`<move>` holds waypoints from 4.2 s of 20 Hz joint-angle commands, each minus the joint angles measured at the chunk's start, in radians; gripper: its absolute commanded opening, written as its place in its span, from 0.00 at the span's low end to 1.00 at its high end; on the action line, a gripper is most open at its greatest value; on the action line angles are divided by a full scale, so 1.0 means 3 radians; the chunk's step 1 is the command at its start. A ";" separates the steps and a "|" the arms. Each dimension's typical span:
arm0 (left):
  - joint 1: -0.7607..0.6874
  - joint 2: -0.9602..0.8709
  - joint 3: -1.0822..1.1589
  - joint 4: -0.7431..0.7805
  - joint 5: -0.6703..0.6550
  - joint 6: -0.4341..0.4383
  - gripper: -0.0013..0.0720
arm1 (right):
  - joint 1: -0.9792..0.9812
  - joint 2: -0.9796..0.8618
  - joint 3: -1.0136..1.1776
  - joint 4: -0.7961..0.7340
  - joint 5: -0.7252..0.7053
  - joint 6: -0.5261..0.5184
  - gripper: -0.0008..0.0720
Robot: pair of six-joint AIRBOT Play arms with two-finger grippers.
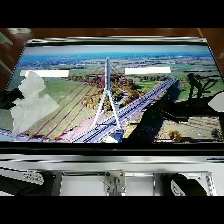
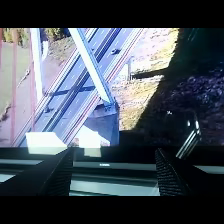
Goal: Fold the shirts.
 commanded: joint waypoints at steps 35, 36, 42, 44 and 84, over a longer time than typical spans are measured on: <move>-0.3017 0.2731 -0.0347 -0.1132 0.0168 -0.0013 0.07 | 0.0000 0.0306 0.0075 0.0078 0.0272 -0.0922 0.88; -0.3304 0.2641 -0.0495 -0.1132 0.0299 -0.0042 0.07 | 0.0000 0.0341 0.0075 0.0079 0.0369 -0.0922 0.88; -0.4711 0.1678 -0.0959 -0.1146 0.1171 -0.0334 0.07 | 0.0001 0.0403 0.0075 0.0000 0.0994 -0.0917 0.88; -0.4910 0.1347 -0.0944 -0.1214 0.1251 -0.0334 0.08 | 0.0001 0.0402 0.0074 -0.0107 0.0977 -0.0899 0.88; -0.2836 0.1031 -0.2041 -0.2356 0.0554 0.0796 0.07 | -0.0001 0.0074 -0.1202 -0.0590 0.0326 -0.0601 0.88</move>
